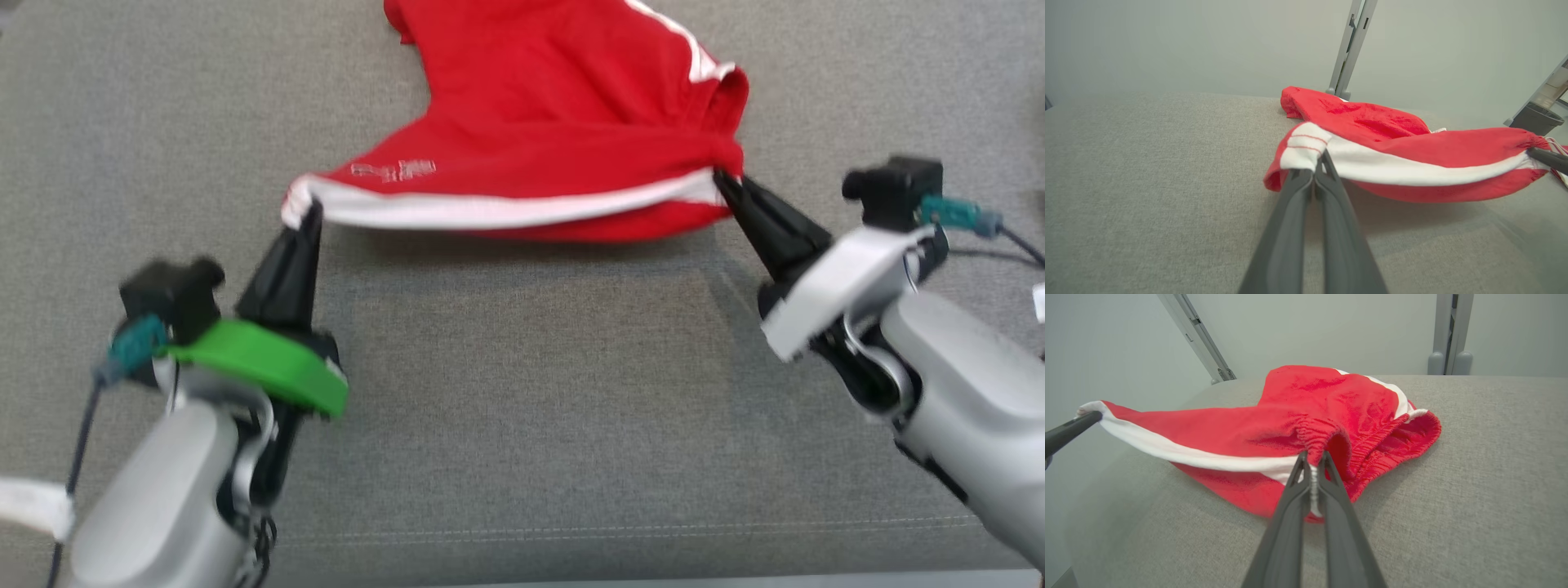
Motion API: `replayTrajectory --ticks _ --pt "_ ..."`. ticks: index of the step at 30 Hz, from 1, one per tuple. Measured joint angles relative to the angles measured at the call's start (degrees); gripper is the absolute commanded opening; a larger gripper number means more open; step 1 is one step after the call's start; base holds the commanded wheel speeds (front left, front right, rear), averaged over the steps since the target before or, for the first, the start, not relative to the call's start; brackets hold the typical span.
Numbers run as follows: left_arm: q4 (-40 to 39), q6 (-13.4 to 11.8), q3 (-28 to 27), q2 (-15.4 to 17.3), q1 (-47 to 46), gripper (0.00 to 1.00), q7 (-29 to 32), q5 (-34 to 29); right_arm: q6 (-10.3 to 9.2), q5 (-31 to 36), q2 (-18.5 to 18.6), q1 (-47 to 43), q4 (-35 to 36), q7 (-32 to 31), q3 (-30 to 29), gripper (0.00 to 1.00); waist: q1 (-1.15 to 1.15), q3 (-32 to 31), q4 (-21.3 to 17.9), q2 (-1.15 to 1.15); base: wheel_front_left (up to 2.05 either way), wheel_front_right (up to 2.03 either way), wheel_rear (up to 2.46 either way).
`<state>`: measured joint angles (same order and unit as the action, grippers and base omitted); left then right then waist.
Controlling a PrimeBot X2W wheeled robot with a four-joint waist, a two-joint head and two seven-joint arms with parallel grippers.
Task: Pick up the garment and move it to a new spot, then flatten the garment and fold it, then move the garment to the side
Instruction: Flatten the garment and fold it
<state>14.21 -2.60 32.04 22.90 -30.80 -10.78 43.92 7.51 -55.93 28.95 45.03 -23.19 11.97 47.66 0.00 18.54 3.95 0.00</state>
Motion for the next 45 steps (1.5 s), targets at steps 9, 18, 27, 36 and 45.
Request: replayTrajectory --ticks 9,18,27,36,45 --pt "-10.07 -6.79 -0.43 1.14 19.98 0.00 -2.87 1.09 0.01 1.43 4.45 -19.50 9.88 2.34 -3.13 0.00 0.00 -5.40 -0.26 0.00 0.00 0.00 0.00" --pt "-15.99 -10.58 -0.52 1.23 32.88 0.00 -3.91 0.15 0.04 5.73 3.57 -34.93 15.81 2.04 -11.62 0.00 0.00 -9.87 -0.10 0.00 0.00 0.00 0.00" --pt "-20.63 -12.23 -1.14 1.60 41.00 0.00 -4.00 -0.37 0.02 9.77 1.55 -46.26 23.65 -4.03 -16.73 0.00 -0.01 -12.25 2.40 0.00 0.00 0.00 0.00" --pt "-20.51 -11.18 -0.52 2.26 38.39 0.00 -2.04 -0.85 0.01 12.05 -2.15 -48.56 27.74 -9.84 -20.70 0.00 -0.01 -13.86 1.83 0.00 0.00 0.00 0.00" --pt "-12.56 -7.54 -0.80 1.77 25.49 0.00 2.08 -0.54 -0.01 12.44 -8.05 -45.17 23.36 -11.29 -22.57 0.00 -0.01 -14.06 -1.08 0.00 0.00 0.00 0.00"
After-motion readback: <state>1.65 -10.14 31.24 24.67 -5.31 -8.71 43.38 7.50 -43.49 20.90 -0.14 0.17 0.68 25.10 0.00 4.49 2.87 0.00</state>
